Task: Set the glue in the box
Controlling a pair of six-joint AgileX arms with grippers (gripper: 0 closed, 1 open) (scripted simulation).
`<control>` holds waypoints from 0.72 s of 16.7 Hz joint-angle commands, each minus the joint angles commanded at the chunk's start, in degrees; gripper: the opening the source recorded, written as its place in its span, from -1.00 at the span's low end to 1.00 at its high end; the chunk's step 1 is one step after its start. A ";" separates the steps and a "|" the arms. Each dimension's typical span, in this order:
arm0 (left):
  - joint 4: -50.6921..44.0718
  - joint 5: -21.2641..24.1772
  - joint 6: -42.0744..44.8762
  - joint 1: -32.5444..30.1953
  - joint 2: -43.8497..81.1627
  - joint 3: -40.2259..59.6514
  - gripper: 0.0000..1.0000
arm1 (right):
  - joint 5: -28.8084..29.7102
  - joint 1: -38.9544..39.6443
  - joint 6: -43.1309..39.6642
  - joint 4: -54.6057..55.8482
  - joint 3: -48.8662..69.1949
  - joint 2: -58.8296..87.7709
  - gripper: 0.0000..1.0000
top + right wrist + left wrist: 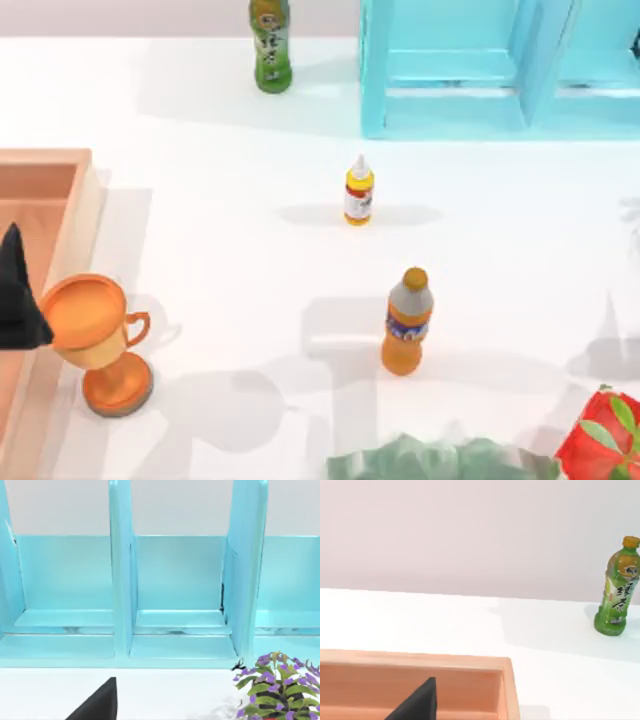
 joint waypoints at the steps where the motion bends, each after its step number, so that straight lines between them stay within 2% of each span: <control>1: -0.01 -1.73 -1.25 -1.97 4.24 2.52 1.00 | 0.00 0.00 0.00 0.00 0.00 0.00 1.00; 4: 0.14 -7.88 -5.70 -8.43 20.47 11.38 1.00 | 0.00 0.00 0.00 0.00 0.00 0.00 1.00; 12: 1.71 -25.17 -19.95 -27.84 73.41 38.57 1.00 | 0.00 0.00 0.00 0.00 0.00 0.00 1.00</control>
